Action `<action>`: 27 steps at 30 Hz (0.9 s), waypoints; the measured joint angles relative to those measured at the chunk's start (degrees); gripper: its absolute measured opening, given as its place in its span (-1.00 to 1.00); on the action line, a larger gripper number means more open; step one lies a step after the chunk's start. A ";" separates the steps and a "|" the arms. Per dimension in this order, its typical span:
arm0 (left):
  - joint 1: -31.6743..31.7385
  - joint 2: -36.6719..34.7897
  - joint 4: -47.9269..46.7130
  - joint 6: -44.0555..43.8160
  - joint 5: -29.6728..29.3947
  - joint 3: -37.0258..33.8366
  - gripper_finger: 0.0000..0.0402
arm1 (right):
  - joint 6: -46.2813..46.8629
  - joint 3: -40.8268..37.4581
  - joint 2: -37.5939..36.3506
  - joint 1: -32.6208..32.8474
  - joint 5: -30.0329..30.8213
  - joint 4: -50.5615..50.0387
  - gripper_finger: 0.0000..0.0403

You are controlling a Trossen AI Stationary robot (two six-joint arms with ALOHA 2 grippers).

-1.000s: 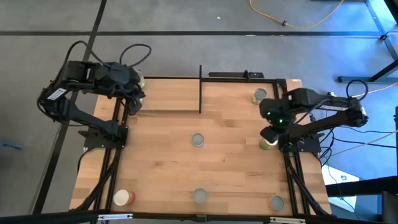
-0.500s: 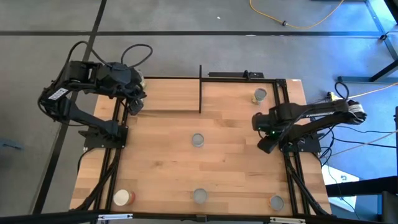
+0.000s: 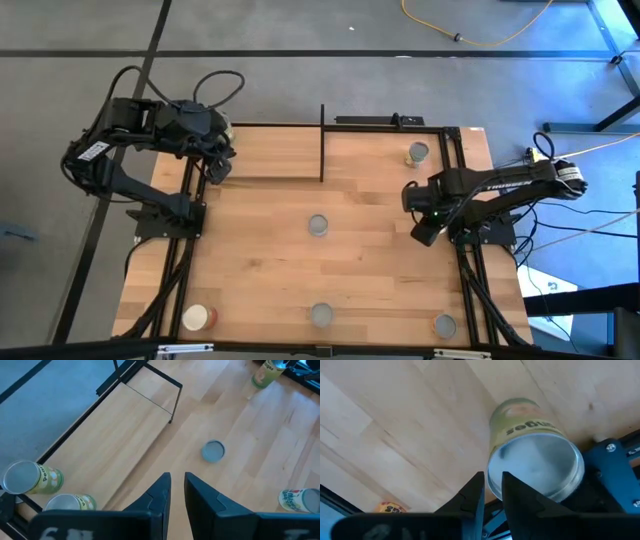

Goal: Pick and place cans onto a shelf
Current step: Put the canned oranges on the shelf

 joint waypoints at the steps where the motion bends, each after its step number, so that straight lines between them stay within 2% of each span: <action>1: 0.00 0.02 0.00 0.00 0.00 0.00 -0.77 | 0.00 0.00 0.18 0.00 0.47 0.43 -0.66; 27: -0.02 0.00 0.00 0.04 0.15 0.00 -0.77 | 3.09 0.24 6.68 0.00 3.60 1.65 -0.66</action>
